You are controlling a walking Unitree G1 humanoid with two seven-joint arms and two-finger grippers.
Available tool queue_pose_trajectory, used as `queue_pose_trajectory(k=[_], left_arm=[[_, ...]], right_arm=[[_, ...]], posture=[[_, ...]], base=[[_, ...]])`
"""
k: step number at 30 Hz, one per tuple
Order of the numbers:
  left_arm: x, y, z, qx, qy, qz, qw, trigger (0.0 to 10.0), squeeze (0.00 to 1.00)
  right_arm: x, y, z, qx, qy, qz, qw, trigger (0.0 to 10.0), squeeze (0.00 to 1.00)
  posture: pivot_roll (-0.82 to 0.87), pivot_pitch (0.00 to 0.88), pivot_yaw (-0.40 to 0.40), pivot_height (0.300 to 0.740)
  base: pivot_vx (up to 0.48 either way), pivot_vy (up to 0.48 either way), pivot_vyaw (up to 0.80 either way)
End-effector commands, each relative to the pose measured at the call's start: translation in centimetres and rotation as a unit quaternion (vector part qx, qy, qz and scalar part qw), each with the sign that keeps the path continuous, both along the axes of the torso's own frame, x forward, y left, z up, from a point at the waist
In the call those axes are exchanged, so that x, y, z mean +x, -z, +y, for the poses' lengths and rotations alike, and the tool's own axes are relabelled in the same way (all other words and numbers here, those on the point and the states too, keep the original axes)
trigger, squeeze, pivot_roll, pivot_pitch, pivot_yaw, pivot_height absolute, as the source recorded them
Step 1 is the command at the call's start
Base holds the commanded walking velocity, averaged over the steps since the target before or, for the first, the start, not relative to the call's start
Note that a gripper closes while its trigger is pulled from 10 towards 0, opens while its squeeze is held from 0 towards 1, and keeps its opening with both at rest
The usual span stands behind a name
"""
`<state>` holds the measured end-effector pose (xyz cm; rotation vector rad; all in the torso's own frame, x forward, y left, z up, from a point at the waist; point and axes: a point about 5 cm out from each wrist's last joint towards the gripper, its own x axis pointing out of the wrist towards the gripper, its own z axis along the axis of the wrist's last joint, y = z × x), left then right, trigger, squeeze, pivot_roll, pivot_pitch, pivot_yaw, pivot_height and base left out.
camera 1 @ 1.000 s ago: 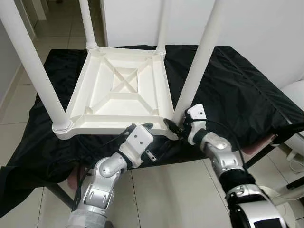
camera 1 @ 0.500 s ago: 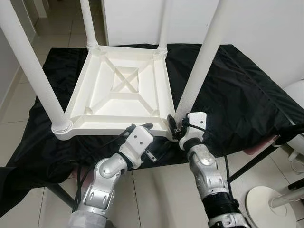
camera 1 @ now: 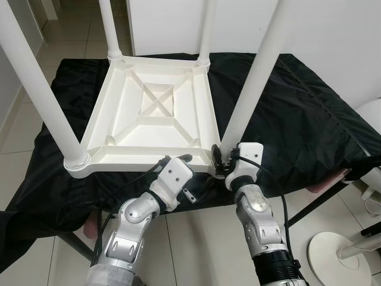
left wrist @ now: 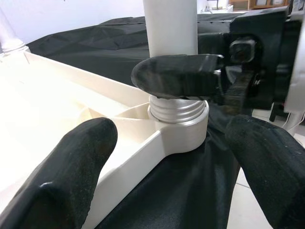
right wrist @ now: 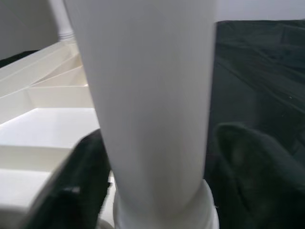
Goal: Building children table
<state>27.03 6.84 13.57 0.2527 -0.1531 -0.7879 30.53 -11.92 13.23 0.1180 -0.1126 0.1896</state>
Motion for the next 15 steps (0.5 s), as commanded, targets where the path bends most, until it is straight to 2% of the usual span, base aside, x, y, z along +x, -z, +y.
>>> queue_pose_trajectory(k=[1,2,4,5,6,8,15], left_arm=[[0.2,0.0,0.4,-0.009,-0.049,-0.004,0.999,10.0,0.0],[0.2,0.0,0.4,-0.008,-0.049,-0.005,0.999,10.0,0.0],[0.2,0.0,0.4,-0.007,-0.049,-0.005,0.999,10.0,0.0],[0.3,0.0,0.4,-0.007,-0.05,-0.005,0.999,10.0,0.0],[0.3,0.0,0.4,-0.007,-0.05,-0.005,0.999,10.0,0.0],[0.4,0.0,0.4,-0.007,-0.05,-0.006,0.999,10.0,0.0],[0.5,-0.1,0.3,-0.007,-0.05,-0.007,0.999,10.0,0.0]], right_arm=[[0.0,0.0,-0.6,0.007,-0.009,-0.004,1.0,10.0,1.0],[0.0,0.0,-1.1,-0.008,-0.029,-0.004,1.0,10.0,0.86],[0.0,0.1,-1.4,-0.018,-0.042,-0.003,0.999,10.0,0.86],[0.1,0.2,-1.9,-0.026,-0.064,0.001,0.998,10.0,0.0],[0.1,0.2,-1.9,-0.026,-0.064,0.001,0.998,10.0,0.0],[0.3,0.6,-2.8,-0.071,-0.132,0.006,0.989,10.0,0.0],[1.3,0.4,-3.3,-0.118,-0.189,0.005,0.975,10.0,0.0]], posture=[[-0.06,0.055,-0.029,0.74],[-0.06,0.057,-0.028,0.74],[-0.06,0.057,-0.028,0.74],[-0.06,0.059,-0.026,0.74],[-0.06,0.059,-0.026,0.74],[-0.06,0.059,-0.022,0.74],[-0.06,0.059,-0.017,0.74]], base=[[0.0,0.0,0.0],[0.0,0.0,0.0],[0.0,0.0,0.0],[0.0,0.0,0.0],[0.0,0.0,0.0],[0.0,0.0,0.0],[0.0,0.0,0.0]])
